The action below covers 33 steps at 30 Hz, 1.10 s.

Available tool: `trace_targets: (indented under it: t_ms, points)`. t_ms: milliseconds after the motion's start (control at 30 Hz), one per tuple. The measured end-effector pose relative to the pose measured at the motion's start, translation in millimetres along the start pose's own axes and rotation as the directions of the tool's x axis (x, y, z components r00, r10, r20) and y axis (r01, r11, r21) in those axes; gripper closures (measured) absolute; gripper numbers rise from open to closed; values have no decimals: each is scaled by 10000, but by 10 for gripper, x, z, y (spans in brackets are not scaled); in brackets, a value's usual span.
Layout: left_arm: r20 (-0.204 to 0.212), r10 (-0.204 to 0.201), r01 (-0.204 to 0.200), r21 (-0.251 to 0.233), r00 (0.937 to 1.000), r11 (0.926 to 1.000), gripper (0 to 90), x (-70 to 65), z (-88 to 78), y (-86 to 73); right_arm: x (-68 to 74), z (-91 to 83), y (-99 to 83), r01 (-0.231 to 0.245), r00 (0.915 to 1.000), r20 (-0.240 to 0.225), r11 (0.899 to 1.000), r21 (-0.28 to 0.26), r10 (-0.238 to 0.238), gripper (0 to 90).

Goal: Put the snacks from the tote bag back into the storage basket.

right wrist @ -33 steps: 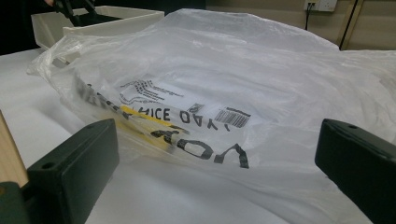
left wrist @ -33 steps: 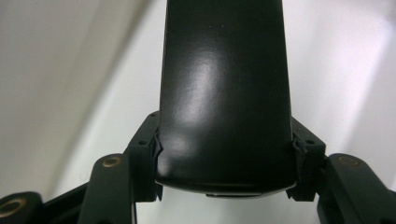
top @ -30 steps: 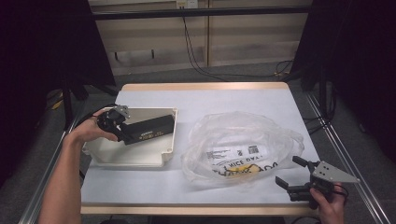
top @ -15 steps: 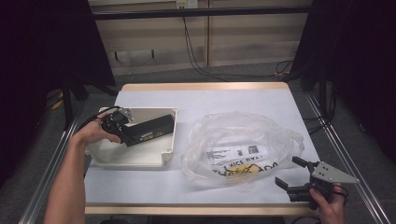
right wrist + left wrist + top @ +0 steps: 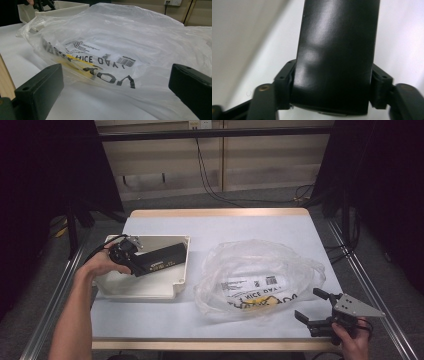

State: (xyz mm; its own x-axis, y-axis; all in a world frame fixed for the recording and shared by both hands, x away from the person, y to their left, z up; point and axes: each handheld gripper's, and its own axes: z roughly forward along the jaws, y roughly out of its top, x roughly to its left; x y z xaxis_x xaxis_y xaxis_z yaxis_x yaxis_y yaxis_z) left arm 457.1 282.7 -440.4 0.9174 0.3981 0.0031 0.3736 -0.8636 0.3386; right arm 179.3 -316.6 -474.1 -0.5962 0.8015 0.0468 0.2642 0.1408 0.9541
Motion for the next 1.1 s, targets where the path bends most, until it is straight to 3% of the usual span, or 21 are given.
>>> trace_targets:
  t_ms: [100,200,433,533,600,633,700,767,800,867,900,967,1000,1067,1100]
  points:
    - [-147,-259,257,-152,9996,9996,247,-12,-24,-27,-1,1,-1,9,10000,-8,10000,5,-9,0]
    - [-528,-598,565,-610,9968,9965,237,-24,-126,-39,-2,3,-1,-12,10000,-15,10000,4,12,0]
    - [-834,-914,813,-1174,9923,9898,203,-126,-233,-98,8,16,2,69,10000,-72,10000,35,-69,0]
    - [-952,-1293,1149,-1435,9870,9830,213,-172,-258,-159,8,18,2,44,10000,-73,10000,27,-43,0]
    - [-983,-1729,1526,-1855,9800,9707,231,-203,-297,-205,7,20,1,24,10000,-70,10000,37,-24,0]
    - [-1016,-1779,1558,-1943,9788,9685,238,-211,-315,-220,7,22,1,18,10000,-71,10000,35,-17,0]
    - [-1222,-2143,1863,-2069,9691,9605,257,-249,-370,-262,9,22,4,18,10000,-70,10000,26,-18,0]
    - [-1252,-2357,2017,-2366,9637,9504,322,-300,-400,-297,12,20,4,26,10000,-81,10000,15,-25,0]
    - [-1443,-2542,2149,-2427,9563,9460,350,-327,-418,-316,11,20,4,15,10000,-73,10000,19,-15,0]
    - [-1347,-2652,2247,-2576,9547,9397,423,-366,-443,-356,9,22,3,-1,10000,-67,10000,21,1,0]
    - [-1259,-2836,2422,-2704,9506,9318,473,-401,-443,-378,9,23,3,-4,10000,-62,10000,25,4,0]
    - [-1350,-2893,2416,-2889,9477,9264,563,-446,-460,-408,11,23,3,-11,10000,-70,10000,19,11,0]
    - [-1180,-2931,2458,-3070,9488,9194,614,-472,-464,-428,12,23,4,-5,10000,-67,10000,15,5,0]
    - [-1010,-3046,2605,-3123,9471,9136,752,-534,-442,-439,11,22,4,-30,10000,-60,10000,4,30,0]
    - [-1084,-2963,2540,-2947,9489,9212,794,-562,-424,-436,12,21,5,-102,9999,-26,9999,-31,101,0]
